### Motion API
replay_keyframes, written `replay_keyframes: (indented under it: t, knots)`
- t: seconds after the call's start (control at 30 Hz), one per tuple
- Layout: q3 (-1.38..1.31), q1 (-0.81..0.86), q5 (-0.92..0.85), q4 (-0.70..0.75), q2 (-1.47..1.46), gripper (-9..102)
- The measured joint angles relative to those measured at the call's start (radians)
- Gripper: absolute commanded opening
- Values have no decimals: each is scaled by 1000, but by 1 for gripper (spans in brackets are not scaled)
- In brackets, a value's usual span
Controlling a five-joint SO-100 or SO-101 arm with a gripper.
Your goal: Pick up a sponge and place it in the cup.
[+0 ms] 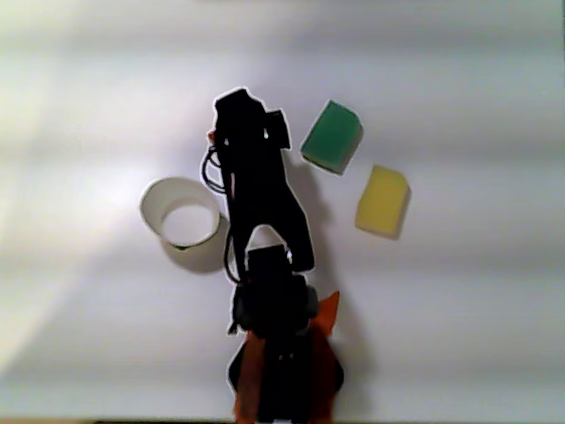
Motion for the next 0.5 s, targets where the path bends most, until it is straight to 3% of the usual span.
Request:
replay_keyframes:
  t: [0.3,0.5]
  knots:
    - [61,-3,20,-18,21,0]
    - [-87,-14,3,293,81,0]
